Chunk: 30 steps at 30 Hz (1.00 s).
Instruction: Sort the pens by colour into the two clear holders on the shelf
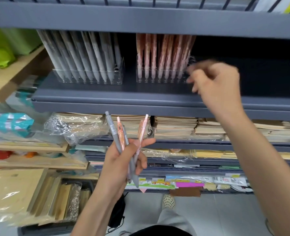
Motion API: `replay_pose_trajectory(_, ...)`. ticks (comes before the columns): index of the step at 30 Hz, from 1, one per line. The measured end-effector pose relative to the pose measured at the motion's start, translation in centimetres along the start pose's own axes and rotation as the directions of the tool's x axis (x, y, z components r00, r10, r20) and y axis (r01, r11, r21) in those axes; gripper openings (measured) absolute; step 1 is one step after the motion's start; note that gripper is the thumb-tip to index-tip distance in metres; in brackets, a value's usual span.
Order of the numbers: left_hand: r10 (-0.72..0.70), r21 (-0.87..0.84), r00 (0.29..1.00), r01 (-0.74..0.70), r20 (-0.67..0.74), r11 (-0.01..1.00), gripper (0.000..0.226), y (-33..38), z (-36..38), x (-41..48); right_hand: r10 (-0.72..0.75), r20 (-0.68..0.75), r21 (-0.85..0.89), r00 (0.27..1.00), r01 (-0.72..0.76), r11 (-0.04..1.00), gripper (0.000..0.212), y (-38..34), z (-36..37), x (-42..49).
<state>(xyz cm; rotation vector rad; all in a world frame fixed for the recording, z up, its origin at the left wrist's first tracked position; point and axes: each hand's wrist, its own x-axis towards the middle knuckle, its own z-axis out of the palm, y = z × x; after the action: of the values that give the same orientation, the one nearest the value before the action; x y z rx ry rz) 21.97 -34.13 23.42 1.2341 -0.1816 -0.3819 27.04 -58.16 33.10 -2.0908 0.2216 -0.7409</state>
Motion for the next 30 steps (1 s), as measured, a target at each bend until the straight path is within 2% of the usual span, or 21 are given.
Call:
replay_pose_trajectory(2, -0.001, 0.007, 1.000, 0.001, 0.011, 1.000, 0.028, 0.0, 0.0, -0.3, 0.049, 0.233, -0.006, 0.971, -0.049, 0.999, 0.025, -1.0, 0.6, -3.4)
replay_pose_trajectory(4, -0.003, 0.025, 1.000, 0.002, 0.021, 1.000, 0.028, 0.0, 0.1, -0.4, 0.105, 0.437, -0.003, 0.893, -0.115, 0.993, 0.028, -1.8, 1.3, -6.1)
replay_pose_trajectory(5, -0.007, 0.032, 1.000, 0.006, 0.022, 0.999, 0.027, 0.0, 0.2, -0.5, 0.125, 0.494, -0.006, 0.860, -0.141, 0.990, 0.026, -2.0, 1.7, -7.1)
replay_pose_trajectory(7, -0.013, 0.042, 1.000, 0.012, 0.022, 0.999, 0.023, -0.2, 0.4, -0.6, 0.172, 0.521, -0.028, 0.836, -0.185, 0.982, 0.025, -2.0, 2.4, -8.2)
replay_pose_trajectory(9, -0.018, 0.027, 1.000, 0.018, 0.018, 0.999, 0.017, -0.5, 0.4, -0.6, 0.217, 0.493, -0.022, 0.843, -0.237, 0.971, 0.026, -2.0, 2.6, -8.7)
replay_pose_trajectory(12, -0.036, 0.003, 0.999, 0.036, 0.009, 0.999, 0.032, -0.8, 0.7, -0.5, 0.257, 0.480, 0.057, 0.839, -0.322, 0.945, 0.017, -2.0, 2.2, -8.8)
replay_pose_trajectory(14, -0.050, -0.047, 0.999, 0.050, -0.001, 0.998, 0.036, -1.0, 0.7, -0.3, 0.247, 0.452, 0.155, 0.857, -0.348, 0.924, 0.007, -1.8, 1.6, -8.3)
replay_pose_trajectory(17, -0.045, -0.046, 0.999, 0.044, -0.022, 0.998, 0.029, -1.3, 0.5, -0.1, 0.216, 0.353, 0.307, 0.910, -0.331, 0.892, 0.011, -1.2, 0.3, -7.0)
replay_pose_trajectory(20, -0.041, 0.017, 0.998, 0.041, -0.042, 0.999, 0.017, -1.2, 0.1, 0.0, 0.166, 0.199, 0.417, 0.966, -0.237, 0.878, 0.013, -0.8, -1.6, -5.0)
replay_pose_trajectory(22, -0.044, 0.018, 0.997, 0.045, -0.070, 0.999, 0.022, -1.3, 0.0, 0.1, 0.149, 0.059, 0.459, 0.987, -0.159, 0.874, 0.013, -0.5, -2.9, -3.4)
replay_pose_trajectory(25, -0.016, 0.029, 0.993, 0.020, -0.120, 0.999, 0.020, -1.6, -0.1, 0.6, 0.159, -0.156, 0.476, 0.975, -0.067, 0.877, 0.017, 0.0, -4.5, -1.0)
replay_pose_trajectory(27, -0.013, -0.021, 0.992, 0.010, -0.129, 1.000, 0.018, -1.6, 0.1, 1.0, 0.139, -0.262, 0.453, 0.955, -0.005, 0.892, 0.019, 0.3, -5.1, 0.4)
replay_pose_trajectory(30, -0.028, -0.049, 0.988, 0.021, -0.152, 0.999, 0.022, -1.5, 0.6, 1.5, 0.087, -0.320, 0.357, 0.943, 0.035, 0.933, 0.024, 0.5, -5.3, 2.0)
